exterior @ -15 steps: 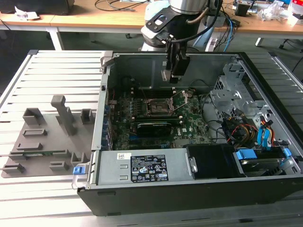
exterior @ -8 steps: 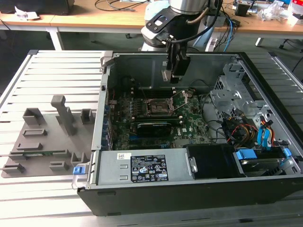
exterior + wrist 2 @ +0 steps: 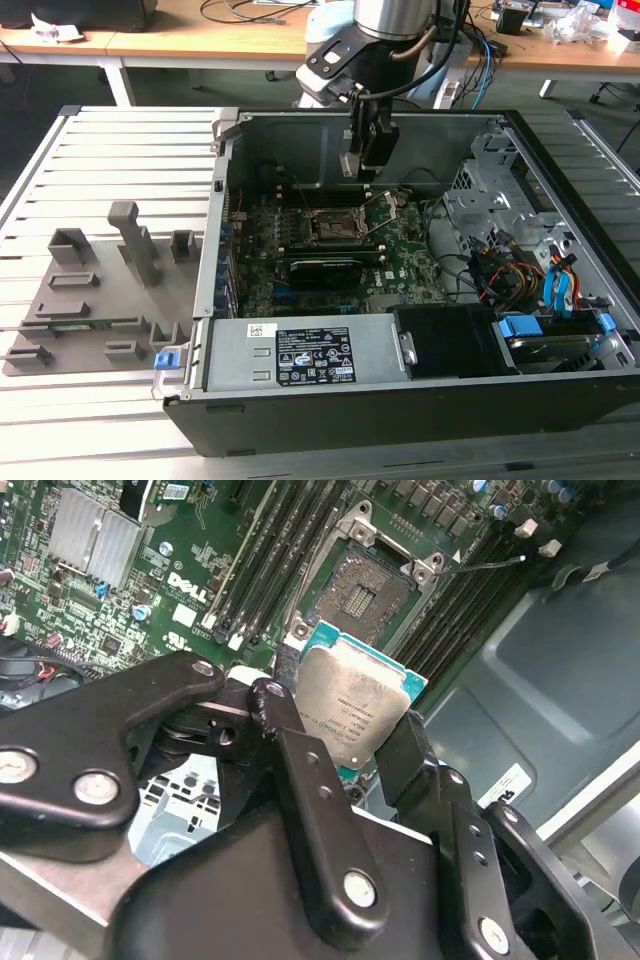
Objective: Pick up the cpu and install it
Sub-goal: 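Place the cpu into insertion slot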
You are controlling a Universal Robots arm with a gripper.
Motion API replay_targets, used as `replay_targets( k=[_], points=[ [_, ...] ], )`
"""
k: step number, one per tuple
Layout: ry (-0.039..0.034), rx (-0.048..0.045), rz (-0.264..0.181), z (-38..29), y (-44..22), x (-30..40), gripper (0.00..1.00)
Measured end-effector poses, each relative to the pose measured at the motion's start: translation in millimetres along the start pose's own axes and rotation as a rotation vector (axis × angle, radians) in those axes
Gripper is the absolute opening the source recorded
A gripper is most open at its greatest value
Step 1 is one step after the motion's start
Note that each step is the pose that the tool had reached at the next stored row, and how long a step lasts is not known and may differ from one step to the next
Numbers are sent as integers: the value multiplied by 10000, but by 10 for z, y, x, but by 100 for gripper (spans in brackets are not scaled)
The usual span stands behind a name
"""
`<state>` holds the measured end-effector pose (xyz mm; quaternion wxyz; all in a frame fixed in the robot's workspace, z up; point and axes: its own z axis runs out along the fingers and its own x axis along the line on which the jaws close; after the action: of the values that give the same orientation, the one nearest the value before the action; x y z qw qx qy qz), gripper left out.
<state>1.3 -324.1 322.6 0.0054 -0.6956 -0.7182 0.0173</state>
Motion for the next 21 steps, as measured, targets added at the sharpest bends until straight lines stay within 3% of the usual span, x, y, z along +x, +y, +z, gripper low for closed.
replay_targets(
  k=[7,21],
  points=[
    [1,0,-1,54,-8,1,55],
    [0,0,0,223,-5,4,55]
  ],
)
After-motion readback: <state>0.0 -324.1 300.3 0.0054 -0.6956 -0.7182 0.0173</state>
